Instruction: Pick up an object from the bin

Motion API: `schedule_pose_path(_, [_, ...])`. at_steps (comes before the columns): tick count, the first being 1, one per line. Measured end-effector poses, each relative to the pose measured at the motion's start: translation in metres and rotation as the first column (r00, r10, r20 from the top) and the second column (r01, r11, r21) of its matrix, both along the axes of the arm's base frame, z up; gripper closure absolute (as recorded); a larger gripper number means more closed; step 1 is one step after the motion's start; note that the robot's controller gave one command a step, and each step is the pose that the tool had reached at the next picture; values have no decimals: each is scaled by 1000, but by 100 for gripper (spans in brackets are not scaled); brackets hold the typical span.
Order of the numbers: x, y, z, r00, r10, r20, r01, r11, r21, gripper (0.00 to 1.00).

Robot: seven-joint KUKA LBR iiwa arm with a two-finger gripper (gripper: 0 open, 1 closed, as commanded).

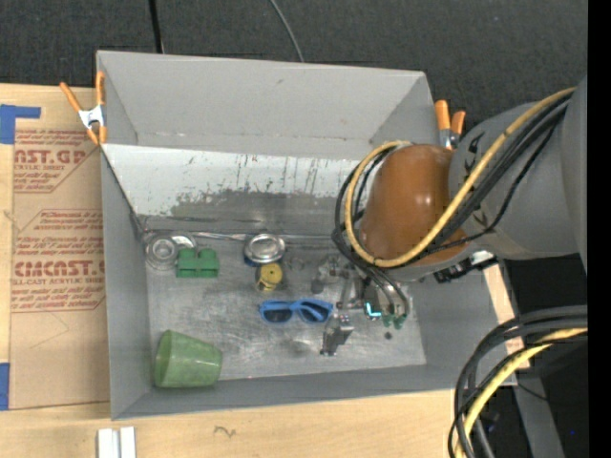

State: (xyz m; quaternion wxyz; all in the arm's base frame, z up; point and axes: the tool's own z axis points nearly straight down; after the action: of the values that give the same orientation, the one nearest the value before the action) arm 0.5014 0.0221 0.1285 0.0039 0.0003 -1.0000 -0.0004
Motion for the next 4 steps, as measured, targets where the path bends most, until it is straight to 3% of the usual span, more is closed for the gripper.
schedule_pose_path(1, [6, -27, -57, 970, -241, 9, 241, 970, 1, 0])
schedule_pose_path(2, [5, -27, -56, 971, -240, 1, 240, 971, 0, 100])
schedule_pose_path(3, [5, -27, -56, 971, -240, 1, 240, 971, 0, 100])
schedule_pose_path(4, [11, -10, 141, 1000, 18, 18, -18, 1000, -1, 100])
